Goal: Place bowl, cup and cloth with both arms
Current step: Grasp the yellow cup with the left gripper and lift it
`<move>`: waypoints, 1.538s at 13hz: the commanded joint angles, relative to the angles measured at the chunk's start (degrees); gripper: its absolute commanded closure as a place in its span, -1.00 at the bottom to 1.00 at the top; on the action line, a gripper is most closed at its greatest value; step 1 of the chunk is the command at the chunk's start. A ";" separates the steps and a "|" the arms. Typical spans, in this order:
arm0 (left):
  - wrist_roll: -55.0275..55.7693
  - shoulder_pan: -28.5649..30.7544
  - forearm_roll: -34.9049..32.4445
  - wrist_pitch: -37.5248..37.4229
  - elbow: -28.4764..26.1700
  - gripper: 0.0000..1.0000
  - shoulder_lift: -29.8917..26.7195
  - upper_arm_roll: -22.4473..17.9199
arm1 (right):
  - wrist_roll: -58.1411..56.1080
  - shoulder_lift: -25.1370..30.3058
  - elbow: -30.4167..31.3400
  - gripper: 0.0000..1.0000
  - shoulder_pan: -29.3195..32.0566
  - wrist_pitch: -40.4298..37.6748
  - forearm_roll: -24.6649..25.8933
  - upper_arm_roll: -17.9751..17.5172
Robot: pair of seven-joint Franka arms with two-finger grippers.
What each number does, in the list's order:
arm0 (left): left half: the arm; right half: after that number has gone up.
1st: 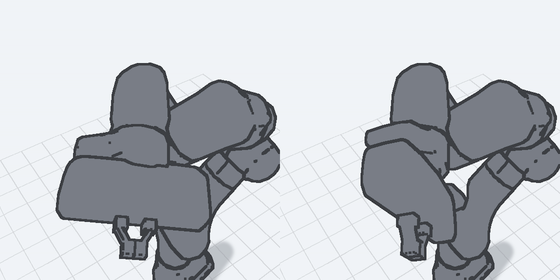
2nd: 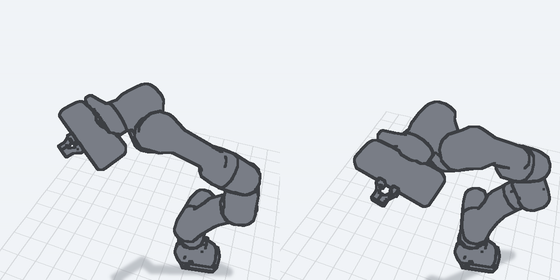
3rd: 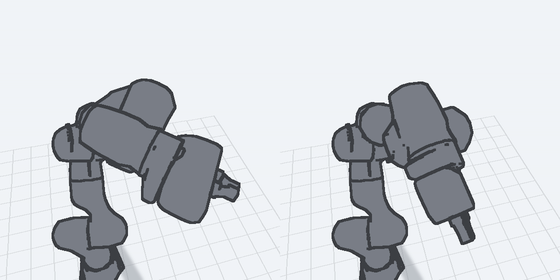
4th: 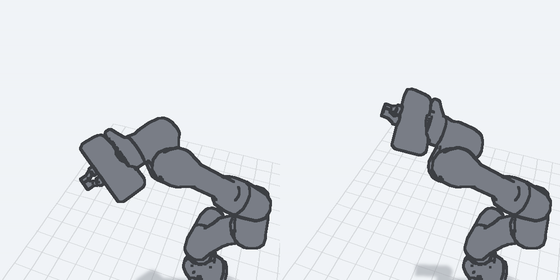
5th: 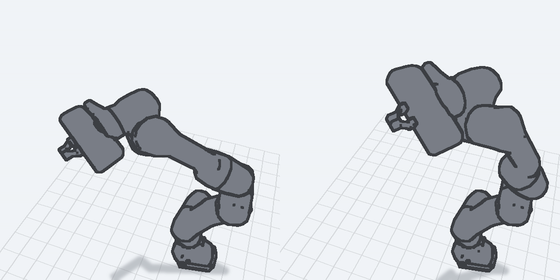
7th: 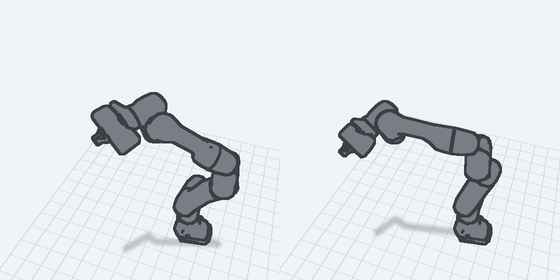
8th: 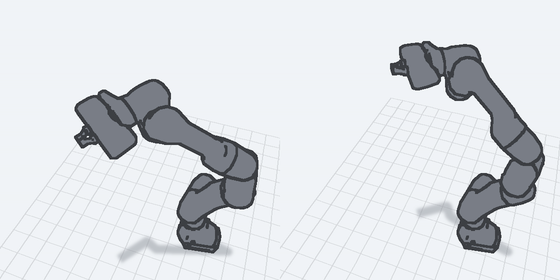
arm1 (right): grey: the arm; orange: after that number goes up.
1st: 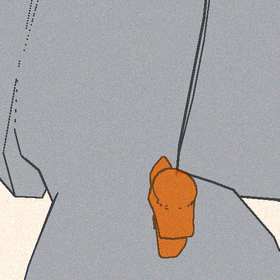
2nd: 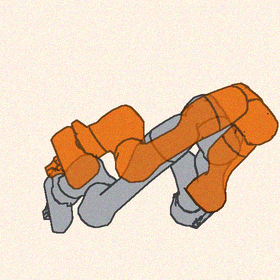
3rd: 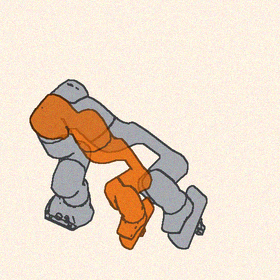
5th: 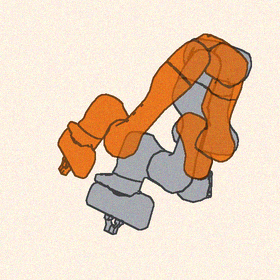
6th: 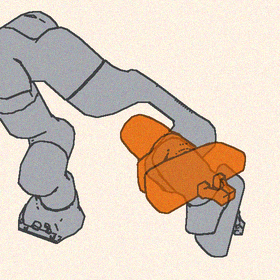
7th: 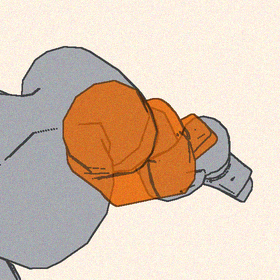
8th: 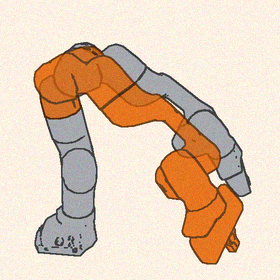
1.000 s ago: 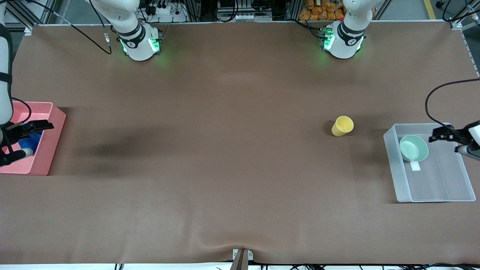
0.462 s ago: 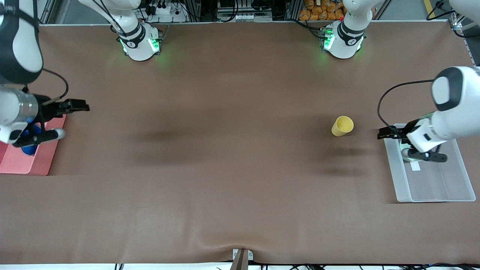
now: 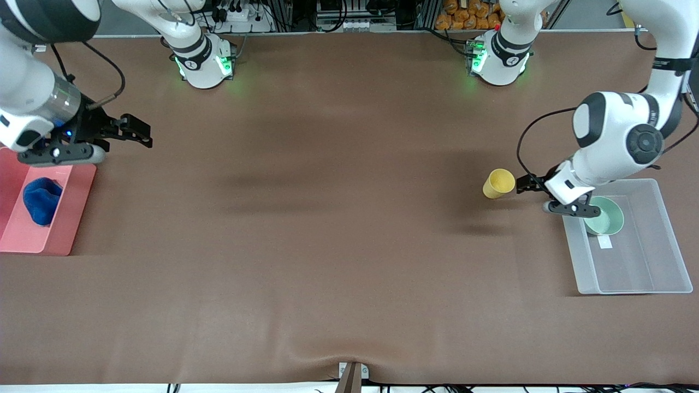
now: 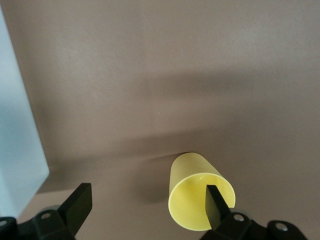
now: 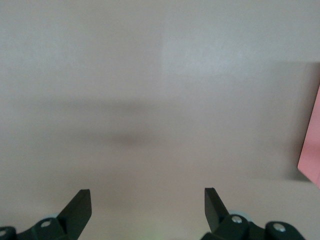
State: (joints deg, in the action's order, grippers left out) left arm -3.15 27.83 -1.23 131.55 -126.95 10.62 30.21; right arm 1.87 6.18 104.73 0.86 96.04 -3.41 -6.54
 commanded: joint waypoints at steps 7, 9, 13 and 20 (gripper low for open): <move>1.04 0.74 -0.53 7.49 -9.10 -0.47 -1.65 0.81 | 0.41 1.82 0.04 -1.00 -0.33 4.33 -0.10 0.57; 1.04 0.74 -0.61 7.58 -9.10 -0.25 -0.61 0.81 | 0.50 -0.20 -3.54 -1.00 -0.68 4.78 -0.19 0.48; 1.13 0.21 -0.61 8.02 -9.01 0.73 0.89 0.81 | 0.76 -3.63 -8.22 -1.00 -0.68 3.99 -0.28 0.48; -2.37 0.91 -1.23 4.79 -2.18 1.00 -2.00 0.64 | 1.12 -3.72 -8.31 -1.00 -1.21 3.46 -0.19 0.48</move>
State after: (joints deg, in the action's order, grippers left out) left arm -3.81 27.86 -1.31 139.05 -132.25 11.04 30.66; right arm 1.87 3.10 98.01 0.47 100.56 -3.40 -6.41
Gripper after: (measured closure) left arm 0.978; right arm 0.000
